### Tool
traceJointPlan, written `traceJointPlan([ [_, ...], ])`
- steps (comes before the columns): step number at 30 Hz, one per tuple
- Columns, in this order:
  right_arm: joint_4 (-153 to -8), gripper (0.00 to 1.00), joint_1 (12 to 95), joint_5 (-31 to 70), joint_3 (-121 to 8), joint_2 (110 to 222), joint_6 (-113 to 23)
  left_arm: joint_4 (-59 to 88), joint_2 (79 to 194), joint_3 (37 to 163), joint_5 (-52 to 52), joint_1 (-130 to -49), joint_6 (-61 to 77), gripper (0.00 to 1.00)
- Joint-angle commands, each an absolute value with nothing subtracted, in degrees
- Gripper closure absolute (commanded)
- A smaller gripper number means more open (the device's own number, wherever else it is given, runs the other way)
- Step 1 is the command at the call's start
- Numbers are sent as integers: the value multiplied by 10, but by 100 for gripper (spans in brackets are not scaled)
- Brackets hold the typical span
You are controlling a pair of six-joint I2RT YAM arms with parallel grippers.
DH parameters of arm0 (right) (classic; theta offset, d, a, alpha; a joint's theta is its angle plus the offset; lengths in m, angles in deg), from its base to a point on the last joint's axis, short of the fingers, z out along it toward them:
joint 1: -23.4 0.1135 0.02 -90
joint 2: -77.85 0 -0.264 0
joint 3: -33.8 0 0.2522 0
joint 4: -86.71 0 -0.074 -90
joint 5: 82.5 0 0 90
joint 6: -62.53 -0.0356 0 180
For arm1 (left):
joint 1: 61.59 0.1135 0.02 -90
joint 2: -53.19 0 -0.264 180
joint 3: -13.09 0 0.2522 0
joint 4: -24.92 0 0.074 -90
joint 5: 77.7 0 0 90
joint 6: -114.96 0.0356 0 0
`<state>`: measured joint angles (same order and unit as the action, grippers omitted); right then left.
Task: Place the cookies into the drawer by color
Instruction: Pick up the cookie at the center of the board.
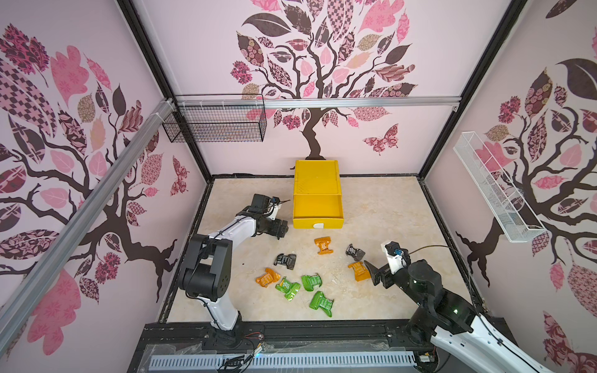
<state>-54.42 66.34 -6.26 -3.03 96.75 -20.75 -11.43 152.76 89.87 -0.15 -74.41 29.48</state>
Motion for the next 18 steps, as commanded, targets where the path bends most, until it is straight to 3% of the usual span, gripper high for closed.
traceJointPlan([
  [1,-578,1,661,-33,-32,974,-196,-134,1541,919,10,-758,303,7],
  [4,-587,1,661,-32,-21,966,-191,-140,1558,921,19,-760,298,8],
  [8,-596,1,661,-52,-16,938,-188,-180,1601,959,25,-760,289,19],
  [18,-601,1,659,-60,-15,945,-185,-234,1657,1000,48,-760,270,29],
])
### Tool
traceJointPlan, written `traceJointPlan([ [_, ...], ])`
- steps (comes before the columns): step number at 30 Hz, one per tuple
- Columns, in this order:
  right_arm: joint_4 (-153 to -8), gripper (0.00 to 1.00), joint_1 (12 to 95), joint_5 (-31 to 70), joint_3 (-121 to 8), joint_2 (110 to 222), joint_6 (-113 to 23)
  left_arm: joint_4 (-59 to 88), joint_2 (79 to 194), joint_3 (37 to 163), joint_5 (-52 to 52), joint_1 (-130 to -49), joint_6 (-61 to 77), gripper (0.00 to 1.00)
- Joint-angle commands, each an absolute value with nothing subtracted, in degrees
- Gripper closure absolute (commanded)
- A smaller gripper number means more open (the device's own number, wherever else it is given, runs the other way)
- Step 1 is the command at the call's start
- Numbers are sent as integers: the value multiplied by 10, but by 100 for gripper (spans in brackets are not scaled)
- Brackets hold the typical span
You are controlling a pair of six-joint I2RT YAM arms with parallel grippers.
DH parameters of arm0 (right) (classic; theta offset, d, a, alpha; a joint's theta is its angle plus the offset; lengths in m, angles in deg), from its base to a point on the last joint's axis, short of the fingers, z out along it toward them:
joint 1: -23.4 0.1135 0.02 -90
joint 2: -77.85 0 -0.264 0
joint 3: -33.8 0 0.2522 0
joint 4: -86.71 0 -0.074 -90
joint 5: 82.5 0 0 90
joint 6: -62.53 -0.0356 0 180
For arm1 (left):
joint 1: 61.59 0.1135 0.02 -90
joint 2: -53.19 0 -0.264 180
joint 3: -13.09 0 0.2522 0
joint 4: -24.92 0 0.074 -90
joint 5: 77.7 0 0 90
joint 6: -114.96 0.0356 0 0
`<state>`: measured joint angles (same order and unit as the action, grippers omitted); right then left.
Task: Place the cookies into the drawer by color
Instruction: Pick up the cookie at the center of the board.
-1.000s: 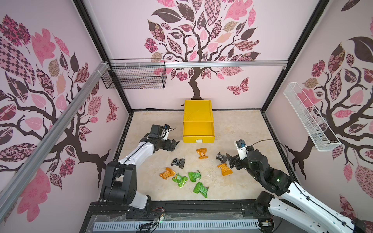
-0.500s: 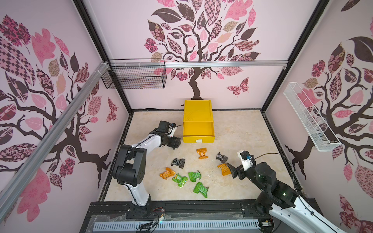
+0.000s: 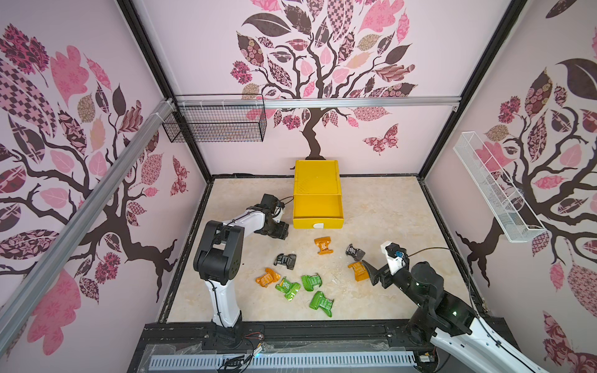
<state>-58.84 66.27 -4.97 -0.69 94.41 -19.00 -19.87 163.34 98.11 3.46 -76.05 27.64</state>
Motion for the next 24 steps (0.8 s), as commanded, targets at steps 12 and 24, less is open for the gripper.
traceJointPlan([
  [12,-605,1,656,-67,-12,940,-182,-218,1634,971,60,-755,259,62],
  [24,-615,1,644,-71,-9,949,-175,-208,1509,959,62,-746,261,75],
])
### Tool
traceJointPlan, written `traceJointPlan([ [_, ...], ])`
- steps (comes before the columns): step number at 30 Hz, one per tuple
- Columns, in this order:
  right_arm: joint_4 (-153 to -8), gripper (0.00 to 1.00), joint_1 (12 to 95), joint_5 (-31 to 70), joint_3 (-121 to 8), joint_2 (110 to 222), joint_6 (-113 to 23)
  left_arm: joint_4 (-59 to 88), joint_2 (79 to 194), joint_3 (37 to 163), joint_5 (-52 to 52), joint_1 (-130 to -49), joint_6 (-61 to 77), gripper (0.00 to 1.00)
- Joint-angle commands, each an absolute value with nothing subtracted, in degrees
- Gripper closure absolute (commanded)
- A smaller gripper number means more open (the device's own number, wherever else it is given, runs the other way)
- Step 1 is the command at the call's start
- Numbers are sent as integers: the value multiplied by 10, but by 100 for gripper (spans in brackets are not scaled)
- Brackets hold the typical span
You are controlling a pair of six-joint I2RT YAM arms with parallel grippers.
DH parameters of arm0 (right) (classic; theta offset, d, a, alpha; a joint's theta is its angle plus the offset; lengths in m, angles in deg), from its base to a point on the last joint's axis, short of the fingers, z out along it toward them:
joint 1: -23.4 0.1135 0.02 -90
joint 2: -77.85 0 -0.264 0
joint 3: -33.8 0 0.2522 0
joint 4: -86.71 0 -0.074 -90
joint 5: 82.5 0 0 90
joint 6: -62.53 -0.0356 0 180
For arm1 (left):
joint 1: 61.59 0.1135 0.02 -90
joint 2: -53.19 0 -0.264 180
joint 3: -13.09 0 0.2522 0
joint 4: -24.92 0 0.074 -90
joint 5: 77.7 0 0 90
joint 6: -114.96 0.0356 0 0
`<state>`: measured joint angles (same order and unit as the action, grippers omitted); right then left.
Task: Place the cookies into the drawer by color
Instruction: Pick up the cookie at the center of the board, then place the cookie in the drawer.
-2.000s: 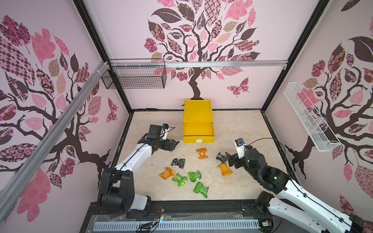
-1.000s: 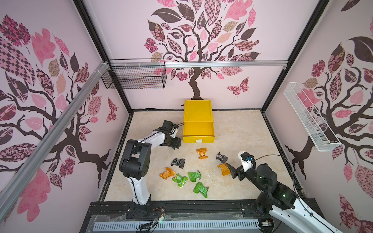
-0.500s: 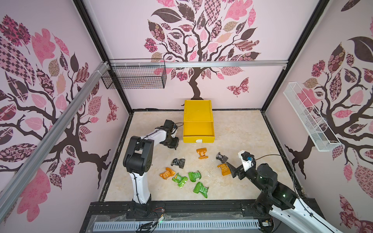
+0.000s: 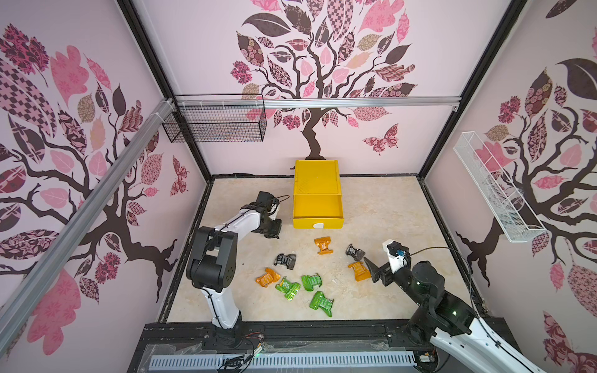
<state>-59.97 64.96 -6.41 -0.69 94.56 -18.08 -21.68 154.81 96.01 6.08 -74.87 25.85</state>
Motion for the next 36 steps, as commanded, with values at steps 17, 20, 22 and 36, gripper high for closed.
traceJointPlan([
  [17,-626,1,637,-57,2,942,-165,-235,1360,1069,-23,-773,337,79],
  [20,-627,1,635,-59,2,943,-165,-259,1374,1118,-31,-796,331,79],
  [22,-626,1,635,-56,2,945,-164,-260,1382,1143,-54,-806,316,79],
  [36,-627,1,631,-48,4,944,-159,-270,1467,1238,-51,-919,304,80],
])
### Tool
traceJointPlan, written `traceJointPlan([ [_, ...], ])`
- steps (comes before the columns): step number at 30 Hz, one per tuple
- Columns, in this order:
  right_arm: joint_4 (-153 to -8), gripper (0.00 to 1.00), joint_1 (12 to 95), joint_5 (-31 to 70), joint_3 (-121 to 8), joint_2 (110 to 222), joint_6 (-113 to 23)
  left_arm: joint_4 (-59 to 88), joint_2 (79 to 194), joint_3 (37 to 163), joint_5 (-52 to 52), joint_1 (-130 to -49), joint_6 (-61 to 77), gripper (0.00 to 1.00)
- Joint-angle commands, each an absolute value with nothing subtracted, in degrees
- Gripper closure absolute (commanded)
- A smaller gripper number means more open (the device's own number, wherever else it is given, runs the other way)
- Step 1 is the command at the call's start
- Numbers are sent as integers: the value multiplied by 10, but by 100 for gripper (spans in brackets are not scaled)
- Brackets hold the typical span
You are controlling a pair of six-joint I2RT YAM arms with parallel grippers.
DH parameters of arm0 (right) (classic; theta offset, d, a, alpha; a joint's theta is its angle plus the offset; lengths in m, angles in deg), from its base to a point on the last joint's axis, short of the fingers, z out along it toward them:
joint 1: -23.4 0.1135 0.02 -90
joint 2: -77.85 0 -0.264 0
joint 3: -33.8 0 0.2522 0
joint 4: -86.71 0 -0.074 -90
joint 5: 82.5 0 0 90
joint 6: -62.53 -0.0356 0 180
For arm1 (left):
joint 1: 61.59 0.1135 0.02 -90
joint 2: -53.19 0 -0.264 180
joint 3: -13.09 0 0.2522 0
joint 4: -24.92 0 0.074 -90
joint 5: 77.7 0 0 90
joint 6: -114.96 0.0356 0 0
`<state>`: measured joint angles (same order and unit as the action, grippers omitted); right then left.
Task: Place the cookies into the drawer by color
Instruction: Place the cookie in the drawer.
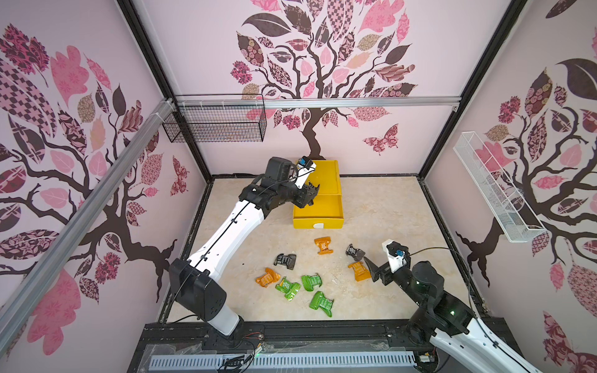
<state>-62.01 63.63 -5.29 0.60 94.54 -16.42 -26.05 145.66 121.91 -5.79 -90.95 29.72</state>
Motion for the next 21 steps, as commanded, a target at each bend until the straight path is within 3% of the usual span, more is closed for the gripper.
traceJointPlan([
  [1,-625,1,632,-43,4,943,-158,-267,1472,1238,-52,-923,302,80],
  [16,-626,1,627,-39,5,929,-156,-270,1566,1279,-29,-967,291,76],
  [21,-626,1,627,-42,6,924,-159,-283,1580,1294,-16,-970,277,62],
])
